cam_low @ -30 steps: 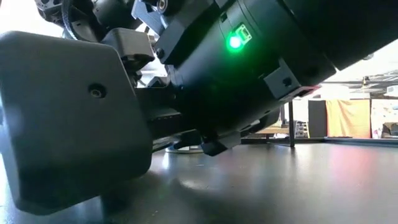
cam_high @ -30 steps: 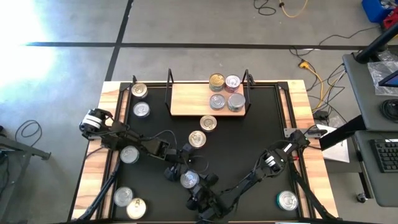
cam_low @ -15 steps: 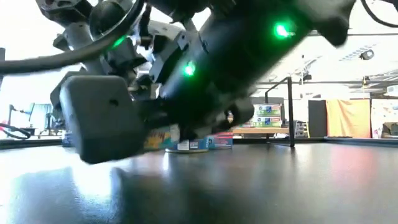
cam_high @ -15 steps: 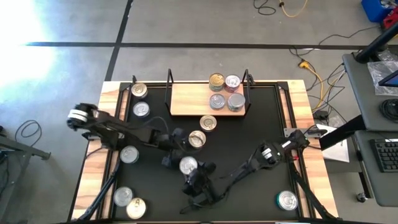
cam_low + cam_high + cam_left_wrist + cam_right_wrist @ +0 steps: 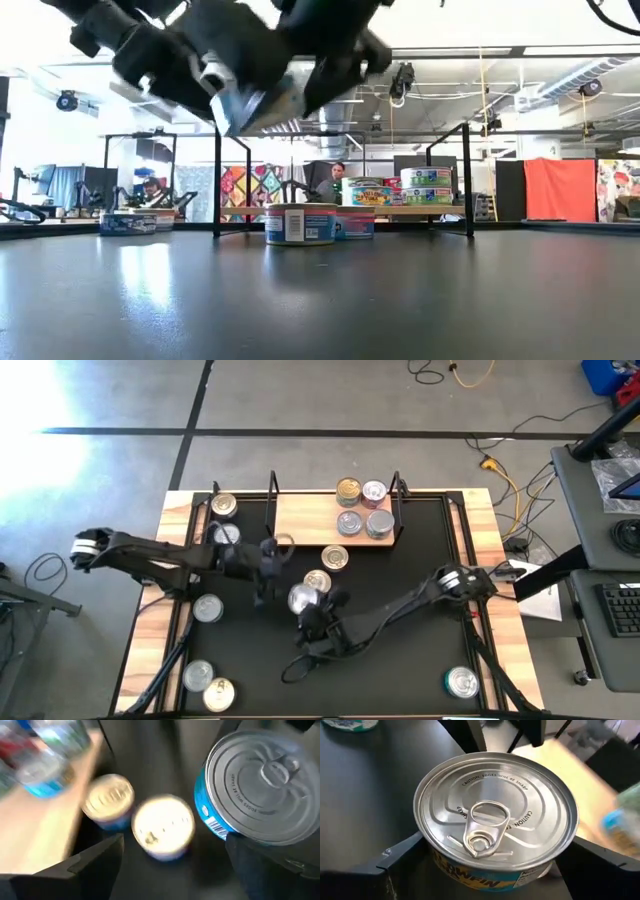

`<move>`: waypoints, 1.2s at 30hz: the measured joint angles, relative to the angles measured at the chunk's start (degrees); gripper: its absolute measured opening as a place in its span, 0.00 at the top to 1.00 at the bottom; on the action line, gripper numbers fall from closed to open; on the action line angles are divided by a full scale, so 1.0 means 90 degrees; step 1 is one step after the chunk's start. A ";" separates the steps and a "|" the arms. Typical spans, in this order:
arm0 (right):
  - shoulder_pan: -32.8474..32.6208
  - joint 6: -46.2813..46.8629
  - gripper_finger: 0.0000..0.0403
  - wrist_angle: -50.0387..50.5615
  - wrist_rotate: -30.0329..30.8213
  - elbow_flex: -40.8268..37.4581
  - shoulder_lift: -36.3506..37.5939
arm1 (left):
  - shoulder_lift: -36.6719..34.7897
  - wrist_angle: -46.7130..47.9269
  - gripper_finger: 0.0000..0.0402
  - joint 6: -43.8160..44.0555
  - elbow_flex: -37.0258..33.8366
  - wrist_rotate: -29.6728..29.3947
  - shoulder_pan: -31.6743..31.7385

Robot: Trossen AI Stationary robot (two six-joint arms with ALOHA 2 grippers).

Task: Stack canned seafood by type on shelf
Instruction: Stack the yellow-blue tuna can on top of the other yellow-blue tuna can on the shelf

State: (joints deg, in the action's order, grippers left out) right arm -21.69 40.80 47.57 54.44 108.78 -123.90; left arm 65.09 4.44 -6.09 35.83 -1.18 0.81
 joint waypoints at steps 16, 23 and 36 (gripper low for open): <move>0.1286 0.0013 0.10 -0.2585 -0.0257 -0.5125 0.3910 | 0.0551 0.0607 0.16 -0.0608 0.1505 0.1445 0.1718; 0.2754 -0.2046 0.09 -0.3773 -0.2324 -0.5760 0.4828 | 0.1552 0.0579 0.16 -0.0992 0.2606 0.2133 0.2444; 0.4792 -0.4275 0.09 -0.3555 -0.4251 -0.5430 0.4681 | 0.2792 0.0033 0.21 -0.1264 0.3357 0.3155 0.2441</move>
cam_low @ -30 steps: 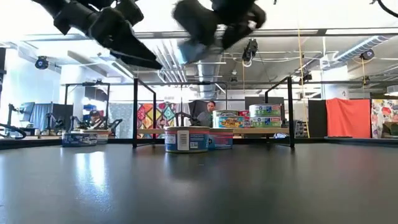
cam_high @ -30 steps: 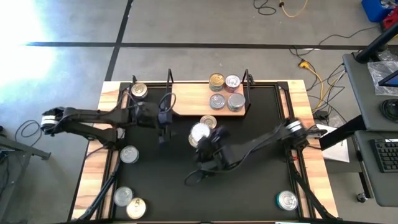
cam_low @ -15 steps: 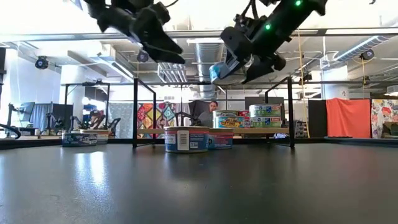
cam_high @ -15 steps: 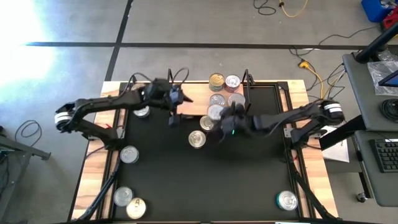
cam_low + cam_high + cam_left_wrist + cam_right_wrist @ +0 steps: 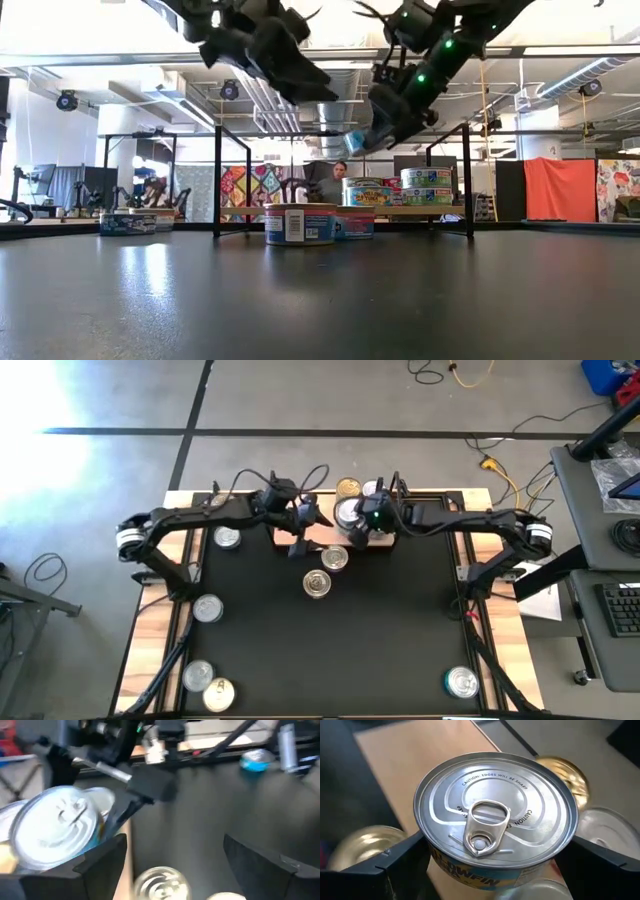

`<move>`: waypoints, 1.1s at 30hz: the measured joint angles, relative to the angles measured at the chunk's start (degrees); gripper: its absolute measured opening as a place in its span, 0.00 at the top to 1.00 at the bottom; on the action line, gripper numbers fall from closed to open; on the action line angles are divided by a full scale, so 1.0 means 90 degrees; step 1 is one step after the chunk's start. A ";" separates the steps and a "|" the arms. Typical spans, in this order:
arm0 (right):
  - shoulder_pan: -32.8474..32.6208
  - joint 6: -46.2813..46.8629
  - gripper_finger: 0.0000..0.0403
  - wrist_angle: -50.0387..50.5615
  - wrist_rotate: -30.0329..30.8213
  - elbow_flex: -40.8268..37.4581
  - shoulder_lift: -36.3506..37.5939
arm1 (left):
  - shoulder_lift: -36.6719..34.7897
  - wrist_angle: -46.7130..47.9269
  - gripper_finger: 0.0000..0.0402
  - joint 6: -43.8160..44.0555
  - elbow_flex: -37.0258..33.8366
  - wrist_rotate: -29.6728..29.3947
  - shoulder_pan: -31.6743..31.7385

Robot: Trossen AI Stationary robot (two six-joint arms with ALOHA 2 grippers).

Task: Stack canned seafood by type on shelf
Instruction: Stack the yellow-blue tuna can on top of the other yellow-blue tuna can on the shelf

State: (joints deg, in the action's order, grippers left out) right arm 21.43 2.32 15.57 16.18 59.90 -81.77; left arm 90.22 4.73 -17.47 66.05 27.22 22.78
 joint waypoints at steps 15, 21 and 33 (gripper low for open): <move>0.0209 0.0992 0.09 0.0559 0.0604 0.0157 -0.0100 | 0.0808 -0.1375 0.21 0.0116 0.0155 -0.0498 0.0069; 0.0089 0.1069 0.09 0.0550 0.0648 0.0157 -0.0115 | 0.0849 -0.1401 0.21 -0.0297 0.0141 -0.0634 0.0074; 0.0065 0.1220 0.09 0.0484 0.0168 0.0481 -0.1152 | 0.1011 -0.1220 0.21 -0.1045 -0.0052 -0.0648 0.0064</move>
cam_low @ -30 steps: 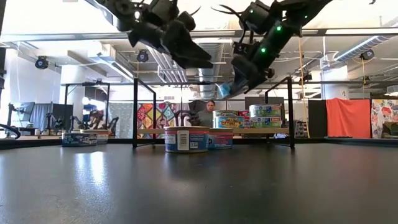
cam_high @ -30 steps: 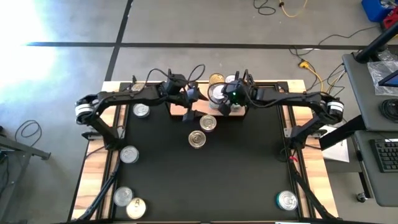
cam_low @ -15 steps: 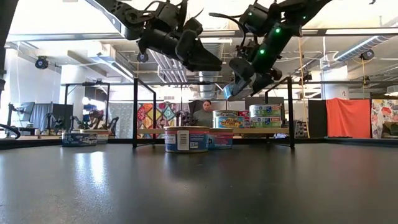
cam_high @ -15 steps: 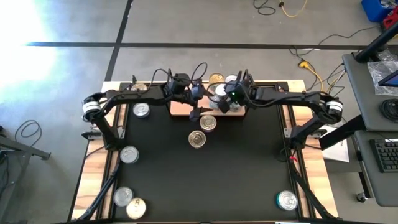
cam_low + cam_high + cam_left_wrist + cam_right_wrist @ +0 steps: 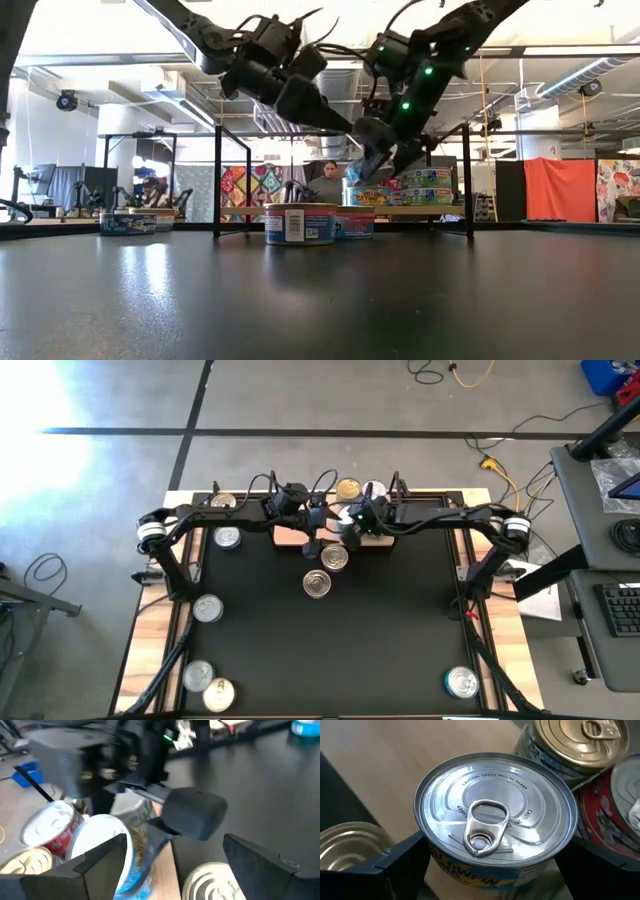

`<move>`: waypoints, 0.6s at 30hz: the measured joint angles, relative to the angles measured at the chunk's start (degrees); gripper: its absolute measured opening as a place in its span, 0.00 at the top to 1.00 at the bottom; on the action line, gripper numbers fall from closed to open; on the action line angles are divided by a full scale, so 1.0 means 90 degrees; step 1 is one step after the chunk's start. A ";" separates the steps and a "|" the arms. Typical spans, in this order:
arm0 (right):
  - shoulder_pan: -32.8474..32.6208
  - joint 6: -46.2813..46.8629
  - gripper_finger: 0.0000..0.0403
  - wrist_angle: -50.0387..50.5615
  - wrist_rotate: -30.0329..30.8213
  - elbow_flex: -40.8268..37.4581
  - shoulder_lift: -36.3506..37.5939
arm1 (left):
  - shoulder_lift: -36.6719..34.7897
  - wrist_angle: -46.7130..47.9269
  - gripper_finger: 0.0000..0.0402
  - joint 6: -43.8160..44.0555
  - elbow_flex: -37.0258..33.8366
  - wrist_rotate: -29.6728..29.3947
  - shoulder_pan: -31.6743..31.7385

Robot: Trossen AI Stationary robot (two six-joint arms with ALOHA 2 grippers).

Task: Stack canned seafood by type on shelf
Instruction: Stack the yellow-blue tuna can on top of the other yellow-blue tuna can on the shelf

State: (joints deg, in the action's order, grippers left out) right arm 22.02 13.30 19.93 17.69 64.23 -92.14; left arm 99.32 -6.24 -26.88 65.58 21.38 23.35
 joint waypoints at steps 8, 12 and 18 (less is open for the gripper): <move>0.0015 -0.0063 0.09 0.0423 -0.0184 0.0570 -0.0279 | 0.0198 0.0181 0.21 -0.0527 -0.0009 -0.0171 0.0029; 0.0015 0.0033 0.09 0.0538 -0.0182 0.0573 -0.0299 | 0.0416 0.0127 0.21 -0.0835 -0.0005 -0.0251 0.0049; 0.0015 0.0194 0.09 0.0563 -0.0131 0.0573 -0.0322 | 0.0586 -0.0317 0.21 -0.0843 -0.0004 -0.0377 0.0090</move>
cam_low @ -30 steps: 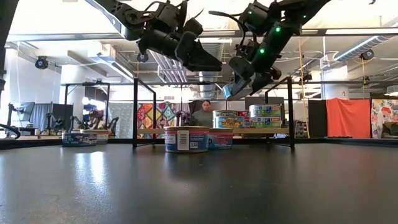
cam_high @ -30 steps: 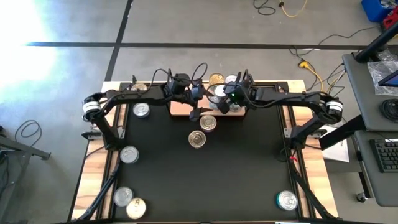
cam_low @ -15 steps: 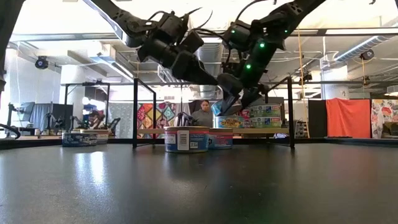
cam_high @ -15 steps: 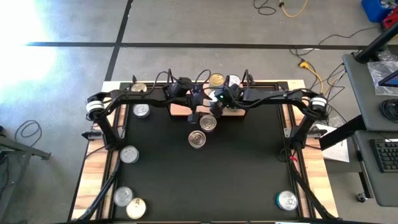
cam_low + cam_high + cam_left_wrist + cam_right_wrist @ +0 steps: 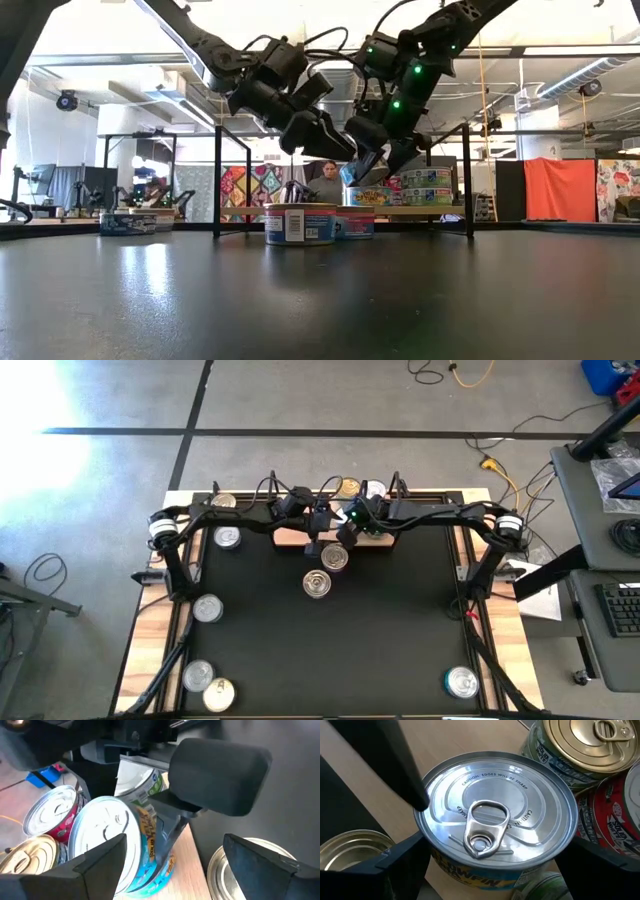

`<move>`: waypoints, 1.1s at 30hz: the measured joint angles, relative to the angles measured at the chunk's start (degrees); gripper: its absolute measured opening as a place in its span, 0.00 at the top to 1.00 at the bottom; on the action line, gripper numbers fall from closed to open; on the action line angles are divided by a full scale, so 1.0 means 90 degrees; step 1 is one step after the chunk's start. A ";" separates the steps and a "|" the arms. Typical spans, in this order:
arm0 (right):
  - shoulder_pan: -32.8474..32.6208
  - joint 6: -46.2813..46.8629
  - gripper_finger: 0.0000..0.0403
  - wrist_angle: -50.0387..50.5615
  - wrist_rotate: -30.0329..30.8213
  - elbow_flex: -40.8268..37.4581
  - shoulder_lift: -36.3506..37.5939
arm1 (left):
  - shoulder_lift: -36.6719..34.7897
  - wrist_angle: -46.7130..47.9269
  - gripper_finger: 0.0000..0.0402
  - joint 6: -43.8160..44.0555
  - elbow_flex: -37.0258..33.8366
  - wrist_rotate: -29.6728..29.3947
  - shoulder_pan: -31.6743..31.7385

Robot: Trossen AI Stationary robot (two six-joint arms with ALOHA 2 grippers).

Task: Stack canned seafood by type on shelf
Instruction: Stack the yellow-blue tuna can on top of the other yellow-blue tuna can on the shelf

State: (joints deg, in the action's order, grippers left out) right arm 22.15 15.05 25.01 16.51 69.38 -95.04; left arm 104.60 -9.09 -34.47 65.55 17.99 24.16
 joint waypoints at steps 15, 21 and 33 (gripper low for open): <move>0.0004 -0.0194 0.09 0.0026 -0.0217 0.0002 -0.0156 | 0.0514 -0.0297 0.21 0.0222 0.0022 0.0426 -0.0003; 0.0017 -0.0318 0.09 0.0074 -0.0231 0.0000 -0.0156 | 0.0640 -0.0517 0.21 0.0637 0.0031 0.0499 -0.0005; 0.0070 -0.0270 0.08 0.0046 -0.0315 0.0000 -0.0156 | 0.0586 -0.0470 0.13 0.0900 0.0016 0.0686 0.0000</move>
State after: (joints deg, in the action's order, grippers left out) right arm 22.79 12.62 25.42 13.68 69.38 -96.44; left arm 109.87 -13.33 -26.36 65.69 24.16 24.16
